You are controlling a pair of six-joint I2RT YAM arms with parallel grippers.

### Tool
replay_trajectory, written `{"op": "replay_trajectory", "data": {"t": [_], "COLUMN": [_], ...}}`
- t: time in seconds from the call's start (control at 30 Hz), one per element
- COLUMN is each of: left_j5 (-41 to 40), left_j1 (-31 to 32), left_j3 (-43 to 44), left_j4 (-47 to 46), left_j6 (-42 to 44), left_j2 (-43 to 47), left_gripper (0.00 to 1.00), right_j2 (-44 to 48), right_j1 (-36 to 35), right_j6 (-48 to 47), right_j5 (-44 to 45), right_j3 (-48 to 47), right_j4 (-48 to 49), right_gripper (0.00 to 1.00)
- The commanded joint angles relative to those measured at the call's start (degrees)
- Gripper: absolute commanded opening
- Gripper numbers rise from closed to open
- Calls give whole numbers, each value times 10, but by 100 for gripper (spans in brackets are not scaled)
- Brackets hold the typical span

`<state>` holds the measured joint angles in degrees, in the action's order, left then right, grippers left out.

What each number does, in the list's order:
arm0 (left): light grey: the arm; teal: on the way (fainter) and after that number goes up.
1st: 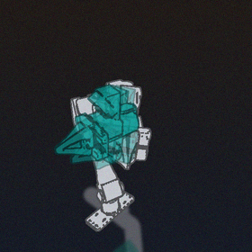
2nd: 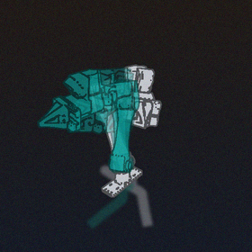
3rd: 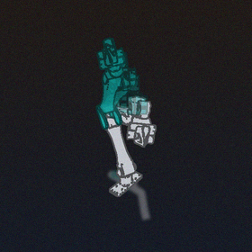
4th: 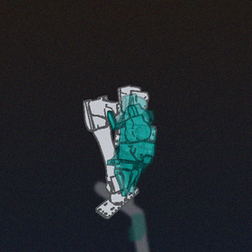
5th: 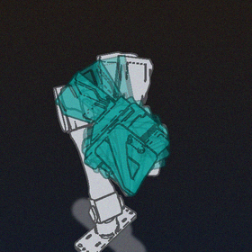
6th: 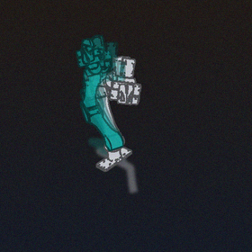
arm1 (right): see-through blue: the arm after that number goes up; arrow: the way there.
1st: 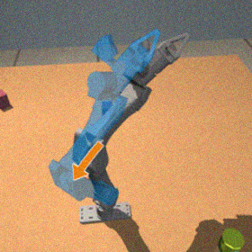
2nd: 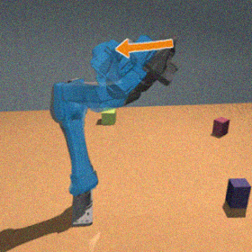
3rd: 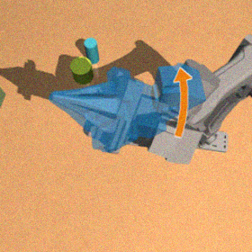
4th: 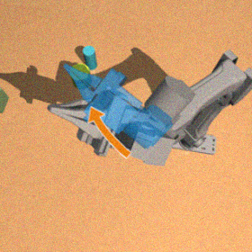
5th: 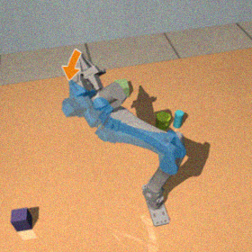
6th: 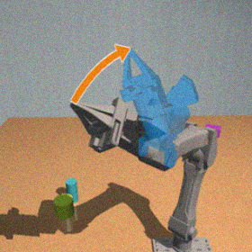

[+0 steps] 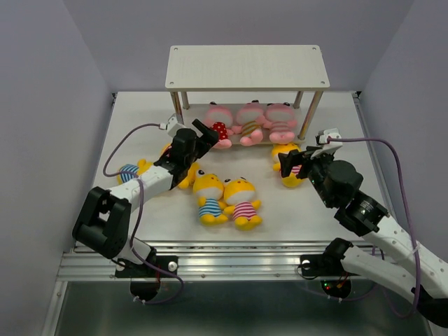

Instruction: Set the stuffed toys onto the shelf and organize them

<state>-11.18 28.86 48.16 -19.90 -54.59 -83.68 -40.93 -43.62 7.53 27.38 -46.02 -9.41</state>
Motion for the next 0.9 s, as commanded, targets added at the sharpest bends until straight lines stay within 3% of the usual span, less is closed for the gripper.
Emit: {"op": "replay_trajectory", "data": {"t": [0.0,0.27,0.63,0.87], "left_j5": [20,88,35,44], "left_j1": [10,45,44,28], "left_j3": [-15,20,97,140], "left_j4": [15,-2,7,18], "left_j6": [18,50,75,79], "left_j2": [28,-28,-98,-132], "left_gripper": [99,99,99,99], "right_j2": [1,-1,13,9], "right_j1": [-6,-6,-6,-6], "right_j6": [3,2,-6,-16], "right_j5": [0,9,24,38], "right_j3": [-13,-9,-3,1], "right_j4": [10,10,8,9], "right_gripper": [100,100,100,100]}}
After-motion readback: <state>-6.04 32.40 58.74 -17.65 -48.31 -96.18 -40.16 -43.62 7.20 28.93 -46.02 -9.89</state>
